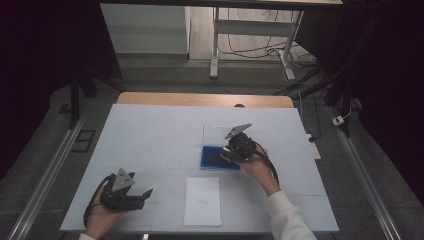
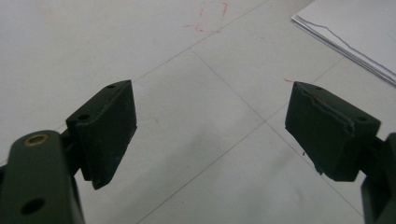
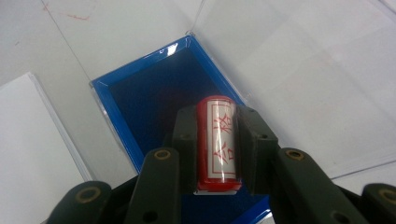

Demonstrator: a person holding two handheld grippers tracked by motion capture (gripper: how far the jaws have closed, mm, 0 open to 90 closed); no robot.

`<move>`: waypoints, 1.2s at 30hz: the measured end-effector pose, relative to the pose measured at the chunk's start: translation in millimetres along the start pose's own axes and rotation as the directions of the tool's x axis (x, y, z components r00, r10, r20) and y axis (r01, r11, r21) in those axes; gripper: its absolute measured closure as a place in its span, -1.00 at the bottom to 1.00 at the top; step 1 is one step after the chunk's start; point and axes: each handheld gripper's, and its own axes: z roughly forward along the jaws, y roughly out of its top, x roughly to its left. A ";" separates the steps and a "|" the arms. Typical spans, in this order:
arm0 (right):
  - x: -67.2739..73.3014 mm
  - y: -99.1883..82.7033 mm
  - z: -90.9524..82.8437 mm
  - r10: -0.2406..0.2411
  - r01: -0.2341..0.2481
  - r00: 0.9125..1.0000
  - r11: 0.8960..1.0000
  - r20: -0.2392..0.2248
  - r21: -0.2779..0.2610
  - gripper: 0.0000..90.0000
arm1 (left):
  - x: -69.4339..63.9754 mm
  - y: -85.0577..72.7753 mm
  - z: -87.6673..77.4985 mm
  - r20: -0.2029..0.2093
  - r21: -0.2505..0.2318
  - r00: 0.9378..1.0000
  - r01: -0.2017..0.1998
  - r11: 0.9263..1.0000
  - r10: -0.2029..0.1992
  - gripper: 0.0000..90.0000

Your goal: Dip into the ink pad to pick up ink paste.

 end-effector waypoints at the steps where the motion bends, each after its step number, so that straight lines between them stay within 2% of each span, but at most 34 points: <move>1: -0.4 -0.2 0.1 0.001 -0.001 1.000 1.000 -0.003 -0.002 0.56 | 0.1 0.0 0.1 0.000 0.000 1.000 0.000 1.000 0.000 -0.63; 18: 1.7 -1.0 0.2 0.000 0.000 1.000 1.000 0.009 -0.006 0.56 | 0.3 0.3 -1.0 0.000 -0.003 1.000 0.003 1.000 -0.003 -0.63; 20: -0.1 -0.8 -0.4 0.007 -0.007 1.000 1.000 -0.003 -0.009 0.56 | 0.6 0.2 -1.0 0.002 -0.004 1.000 0.003 1.000 -0.003 -0.63; 23: -3.4 -0.8 -5.7 -0.015 0.015 1.000 1.000 -0.021 -0.027 0.55 | 2.0 -0.1 -0.7 -0.003 -0.002 1.000 0.003 1.000 -0.003 -0.63; 25: -5.4 -2.2 -8.9 -0.010 0.009 0.999 0.999 -0.039 -0.038 0.55 | 3.2 -0.3 -0.6 -0.002 -0.001 1.000 0.003 1.000 -0.003 -0.63; 28: -9.3 -2.0 -20.5 0.023 -0.029 0.998 0.993 -0.050 -0.114 0.55 | 4.4 -0.7 -0.1 -0.010 -0.003 1.000 0.008 1.000 -0.008 -0.63; 30: -9.7 -0.8 -29.5 0.025 -0.032 0.999 0.988 -0.048 -0.149 0.55 | 4.6 -0.9 -0.1 -0.008 -0.001 1.000 0.007 1.000 -0.007 -0.63; 36: -5.3 0.5 -39.3 0.009 -0.017 0.999 0.987 -0.047 -0.158 0.55 | 3.6 -0.4 0.1 -0.010 -0.002 1.000 0.002 1.000 -0.002 -0.63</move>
